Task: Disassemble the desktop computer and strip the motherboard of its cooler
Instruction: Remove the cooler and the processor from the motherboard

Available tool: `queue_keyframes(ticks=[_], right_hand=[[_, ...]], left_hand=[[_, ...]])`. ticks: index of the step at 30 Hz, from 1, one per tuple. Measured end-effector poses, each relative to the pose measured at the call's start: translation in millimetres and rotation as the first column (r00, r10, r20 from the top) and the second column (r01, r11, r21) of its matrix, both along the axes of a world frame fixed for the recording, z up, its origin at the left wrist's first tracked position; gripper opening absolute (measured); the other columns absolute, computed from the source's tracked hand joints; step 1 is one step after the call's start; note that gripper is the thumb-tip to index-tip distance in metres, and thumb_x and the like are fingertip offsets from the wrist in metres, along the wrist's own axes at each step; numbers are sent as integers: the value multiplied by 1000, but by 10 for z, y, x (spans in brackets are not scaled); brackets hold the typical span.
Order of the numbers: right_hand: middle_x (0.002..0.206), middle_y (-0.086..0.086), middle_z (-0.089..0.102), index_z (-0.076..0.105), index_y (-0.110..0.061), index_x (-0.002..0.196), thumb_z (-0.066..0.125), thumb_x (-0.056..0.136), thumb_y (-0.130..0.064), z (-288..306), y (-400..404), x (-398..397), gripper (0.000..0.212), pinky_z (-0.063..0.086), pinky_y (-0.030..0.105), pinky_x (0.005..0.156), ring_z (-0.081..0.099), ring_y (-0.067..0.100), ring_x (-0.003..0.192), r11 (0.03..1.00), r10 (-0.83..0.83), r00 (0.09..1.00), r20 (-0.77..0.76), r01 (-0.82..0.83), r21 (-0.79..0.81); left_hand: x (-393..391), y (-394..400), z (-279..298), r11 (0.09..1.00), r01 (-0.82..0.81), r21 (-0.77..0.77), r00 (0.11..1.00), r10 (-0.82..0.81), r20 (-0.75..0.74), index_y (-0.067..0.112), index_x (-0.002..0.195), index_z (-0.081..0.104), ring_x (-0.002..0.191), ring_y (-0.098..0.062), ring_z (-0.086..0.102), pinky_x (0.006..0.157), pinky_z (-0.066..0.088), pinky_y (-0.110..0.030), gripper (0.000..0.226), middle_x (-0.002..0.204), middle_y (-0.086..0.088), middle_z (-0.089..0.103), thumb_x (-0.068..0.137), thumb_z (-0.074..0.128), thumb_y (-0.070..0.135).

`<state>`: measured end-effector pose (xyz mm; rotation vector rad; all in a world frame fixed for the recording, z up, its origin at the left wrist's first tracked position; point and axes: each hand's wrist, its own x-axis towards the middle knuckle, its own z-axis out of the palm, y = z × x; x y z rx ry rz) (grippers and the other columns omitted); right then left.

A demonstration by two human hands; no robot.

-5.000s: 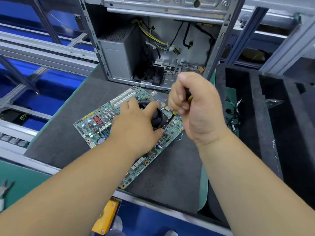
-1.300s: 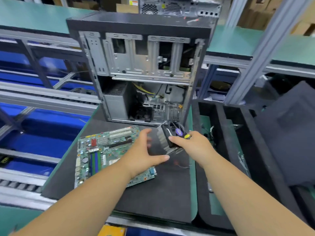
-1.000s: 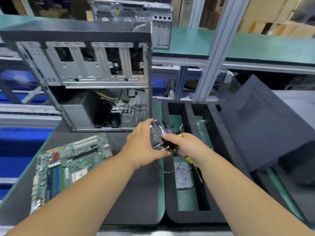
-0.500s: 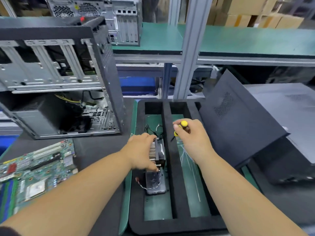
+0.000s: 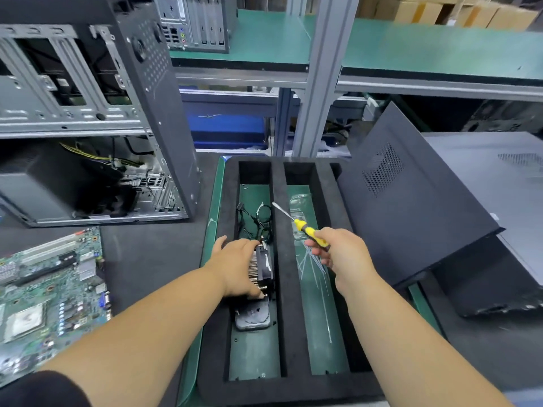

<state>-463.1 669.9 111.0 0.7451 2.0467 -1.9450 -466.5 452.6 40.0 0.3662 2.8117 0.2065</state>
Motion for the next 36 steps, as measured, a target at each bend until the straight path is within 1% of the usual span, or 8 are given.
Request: queue_keyframes(ticks=[6, 13, 16, 20, 26, 29, 31, 36], right_hand=[[91, 4, 76, 59, -12, 102, 63, 89, -8, -97, -244, 179, 14, 35, 16, 50, 58, 1, 57, 977, 210, 977, -44, -211, -33], [75, 3, 64, 64, -9, 94, 71, 79, -14, -168, -1072, 404, 17, 46, 22, 54, 58, 13, 58, 843, 466, 882, 67, -466, 269], [76, -2, 64, 60, -17, 89, 71, 79, -16, -278, -1405, 524, 15, 49, 18, 54, 61, 3, 56, 744, 535, 834, 132, -539, 396], [67, -2, 60, 53, -16, 76, 68, 80, -9, -405, -1733, 674, 17, 35, 10, 33, 49, -8, 32, 695, 515, 838, 181, -532, 484], [66, 0, 67, 55, -14, 75, 67, 77, -10, -393, -1951, 733, 13, 60, 30, 59, 66, 8, 49, 663, 444, 863, 243, -498, 559], [55, -8, 65, 58, -18, 83, 66, 77, -25, -308, -2027, 730, 13, 46, 28, 52, 61, 6, 53, 511, 434, 848, 305, -510, 691], [73, -5, 67, 56, -21, 91, 63, 79, -29, -213, -2136, 729, 16, 37, 26, 51, 60, 11, 59, 437, 401, 872, 282, -452, 777], [107, 1, 64, 58, -24, 104, 64, 86, -39, -119, -2773, 707, 25, 47, 29, 70, 62, 21, 86, 520, 522, 830, 198, -493, 697]], left_hand=[[64, -80, 69, 998, 40, 38, 998, -38, -57, 22, 155, 7, 150, -19, -4, 119, -10, -43, 115, 161, 6, 14, 68, 64, 73], [573, -863, 368, 917, -96, 388, 972, 170, -162, 33, 138, 47, 128, -10, 45, 109, 35, -32, 60, 138, 13, 50, 83, 66, 49], [847, -1305, 408, 878, -171, 446, 955, 259, -143, 34, 130, 55, 120, -5, 48, 105, 38, -26, 47, 127, 17, 53, 86, 67, 41], [1149, -1820, 451, 814, -249, 525, 934, 345, -91, 36, 122, 59, 109, 2, 51, 97, 40, -19, 38, 114, 23, 53, 86, 70, 33], [1437, -2493, 540, 695, -347, 630, 891, 453, -9, 32, 118, 63, 105, 7, 54, 98, 40, -15, 34, 115, 17, 57, 86, 71, 24], [1546, -2781, 606, 661, -366, 655, 872, 490, -7, 37, 115, 63, 101, 10, 53, 87, 39, -9, 32, 111, 21, 57, 87, 70, 25], [1602, -2949, 640, 618, -381, 688, 844, 537, -15, 35, 114, 65, 98, 6, 56, 86, 41, -16, 31, 108, 19, 60, 87, 70, 22], [1714, -3328, 640, 354, -469, 809, 655, 754, 50, 33, 100, 62, 87, -7, 59, 76, 44, -23, 25, 98, 9, 62, 85, 70, 15]])
